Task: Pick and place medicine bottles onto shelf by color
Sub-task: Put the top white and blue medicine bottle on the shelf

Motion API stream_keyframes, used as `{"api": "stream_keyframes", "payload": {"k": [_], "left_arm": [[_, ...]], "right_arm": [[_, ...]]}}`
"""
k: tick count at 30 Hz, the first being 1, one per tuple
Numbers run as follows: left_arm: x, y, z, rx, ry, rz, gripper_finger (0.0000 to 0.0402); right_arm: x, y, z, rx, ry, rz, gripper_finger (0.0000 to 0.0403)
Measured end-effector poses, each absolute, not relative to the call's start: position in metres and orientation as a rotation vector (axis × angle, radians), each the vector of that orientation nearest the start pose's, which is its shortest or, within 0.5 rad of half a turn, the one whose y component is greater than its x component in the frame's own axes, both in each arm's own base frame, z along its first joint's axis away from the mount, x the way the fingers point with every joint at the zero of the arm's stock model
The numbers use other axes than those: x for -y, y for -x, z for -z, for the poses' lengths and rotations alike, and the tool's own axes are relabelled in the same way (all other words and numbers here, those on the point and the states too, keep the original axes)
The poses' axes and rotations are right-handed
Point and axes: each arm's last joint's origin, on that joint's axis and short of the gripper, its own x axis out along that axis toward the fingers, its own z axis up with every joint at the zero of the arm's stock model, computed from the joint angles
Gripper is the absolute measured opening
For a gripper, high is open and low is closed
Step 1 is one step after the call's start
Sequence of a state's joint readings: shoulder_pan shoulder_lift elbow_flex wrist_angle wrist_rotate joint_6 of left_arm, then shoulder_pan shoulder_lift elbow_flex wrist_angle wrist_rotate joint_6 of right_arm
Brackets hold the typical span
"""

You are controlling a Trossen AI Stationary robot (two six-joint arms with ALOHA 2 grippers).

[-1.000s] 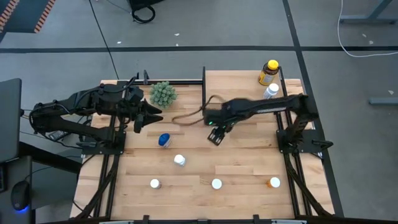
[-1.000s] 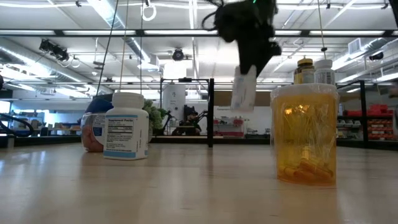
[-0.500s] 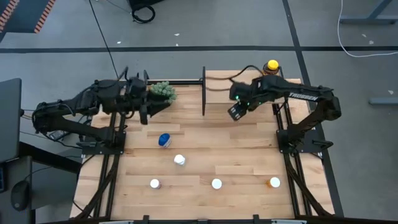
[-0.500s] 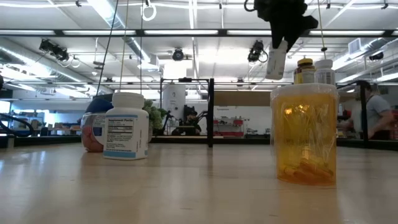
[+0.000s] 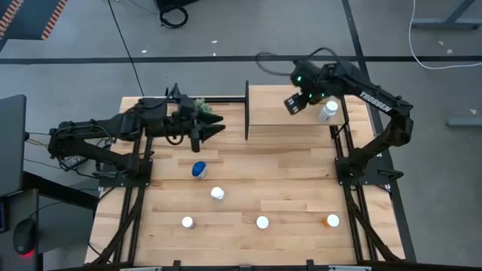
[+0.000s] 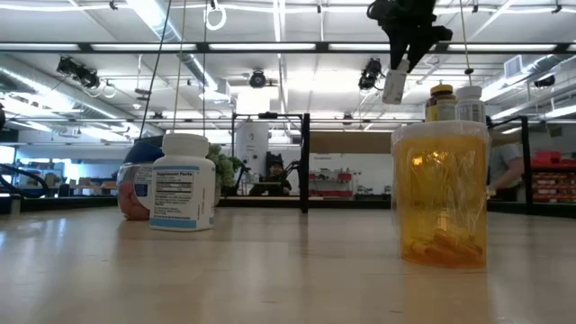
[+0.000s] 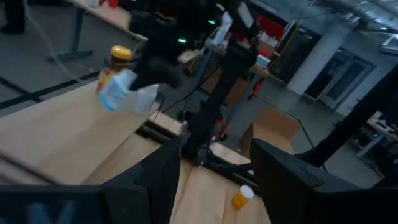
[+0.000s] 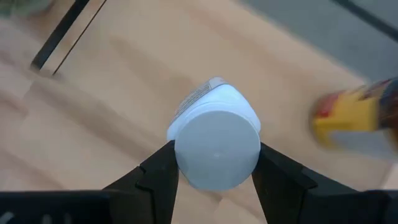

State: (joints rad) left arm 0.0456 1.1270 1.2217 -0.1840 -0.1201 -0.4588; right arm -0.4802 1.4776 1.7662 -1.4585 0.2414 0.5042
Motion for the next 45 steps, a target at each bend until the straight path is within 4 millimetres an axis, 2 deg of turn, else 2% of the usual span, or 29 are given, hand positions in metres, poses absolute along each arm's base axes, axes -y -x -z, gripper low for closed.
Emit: {"api": "stream_keyframes", "payload": {"k": [5,9,18,25,34,45], "left_arm": [[-0.016,-0.251,-0.410,-0.084,0.452,-0.143,0.0195],[-0.016,-0.256,-0.407,-0.091,0.484,-0.141,0.0194],[-0.016,-0.257,-0.406,-0.097,0.484,-0.142,0.0194],[-0.016,-0.257,-0.406,-0.095,0.485,-0.141,0.0188],[-0.016,-0.257,-0.406,-0.096,0.486,-0.142,0.0187],[-0.016,-0.257,-0.406,-0.096,0.484,-0.141,0.0187]], "right_arm": [[0.151,-0.199,-0.411,-0.969,-0.605,1.024,0.0186],[0.169,-0.192,-0.407,-1.000,-0.612,1.005,0.0186],[0.200,-0.217,-0.375,-1.185,-0.523,0.849,0.0186],[0.216,-0.223,-0.357,-1.270,-0.494,0.810,0.0186],[0.238,-0.204,-0.357,-1.265,-0.490,0.835,0.0186],[0.241,-0.202,-0.357,-1.255,-0.485,0.762,0.0194]]}}
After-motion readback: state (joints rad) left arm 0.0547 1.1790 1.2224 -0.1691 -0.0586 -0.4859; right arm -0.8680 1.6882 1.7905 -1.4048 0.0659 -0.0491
